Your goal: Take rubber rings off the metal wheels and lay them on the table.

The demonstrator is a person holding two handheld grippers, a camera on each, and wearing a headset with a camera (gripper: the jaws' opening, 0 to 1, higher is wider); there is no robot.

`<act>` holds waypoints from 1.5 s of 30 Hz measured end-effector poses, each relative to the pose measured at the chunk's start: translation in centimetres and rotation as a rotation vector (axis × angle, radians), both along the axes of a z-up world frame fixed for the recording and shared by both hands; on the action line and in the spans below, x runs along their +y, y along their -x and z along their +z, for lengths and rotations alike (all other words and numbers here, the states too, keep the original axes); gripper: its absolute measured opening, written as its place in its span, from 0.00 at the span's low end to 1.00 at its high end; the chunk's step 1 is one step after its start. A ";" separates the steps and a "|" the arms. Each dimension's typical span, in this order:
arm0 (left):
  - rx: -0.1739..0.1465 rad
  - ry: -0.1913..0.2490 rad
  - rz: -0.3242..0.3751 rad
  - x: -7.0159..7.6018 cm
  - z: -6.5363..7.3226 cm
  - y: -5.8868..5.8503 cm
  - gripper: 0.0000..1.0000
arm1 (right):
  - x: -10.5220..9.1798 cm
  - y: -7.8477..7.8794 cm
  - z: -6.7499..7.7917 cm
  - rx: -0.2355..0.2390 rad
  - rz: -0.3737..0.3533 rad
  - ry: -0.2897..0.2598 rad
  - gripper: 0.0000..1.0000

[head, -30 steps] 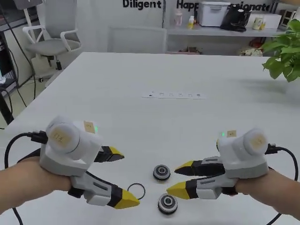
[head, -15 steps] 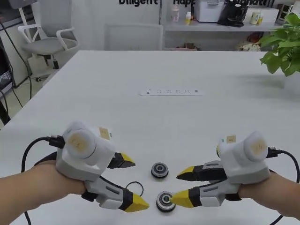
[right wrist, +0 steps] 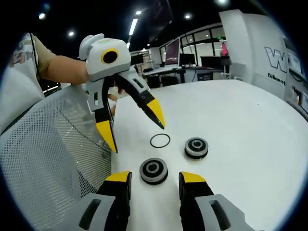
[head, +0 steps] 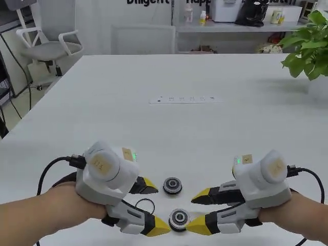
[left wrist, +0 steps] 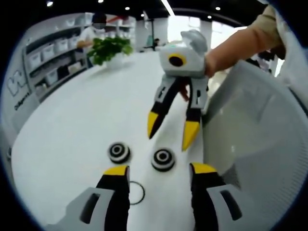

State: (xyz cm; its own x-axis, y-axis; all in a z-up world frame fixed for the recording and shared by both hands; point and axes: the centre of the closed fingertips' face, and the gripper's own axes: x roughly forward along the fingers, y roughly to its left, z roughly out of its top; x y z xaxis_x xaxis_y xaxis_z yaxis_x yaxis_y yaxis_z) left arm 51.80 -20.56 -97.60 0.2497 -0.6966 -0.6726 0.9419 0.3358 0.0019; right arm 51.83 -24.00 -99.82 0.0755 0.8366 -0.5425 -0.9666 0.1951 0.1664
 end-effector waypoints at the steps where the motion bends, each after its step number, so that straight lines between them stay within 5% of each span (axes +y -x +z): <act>1: 0.004 -0.001 -0.002 -0.1 -0.1 0.1 0.49 | 0.0 0.0 -0.1 0.000 0.000 0.003 0.37; 26: 0.035 -0.008 -0.022 -2.3 -2.1 0.1 0.29 | -0.1 0.6 -1.1 0.016 0.000 0.011 0.34; 45: -0.011 -0.033 -0.049 -3.1 -2.9 -0.2 0.16 | 0.0 0.5 -1.4 0.024 -0.008 0.006 0.32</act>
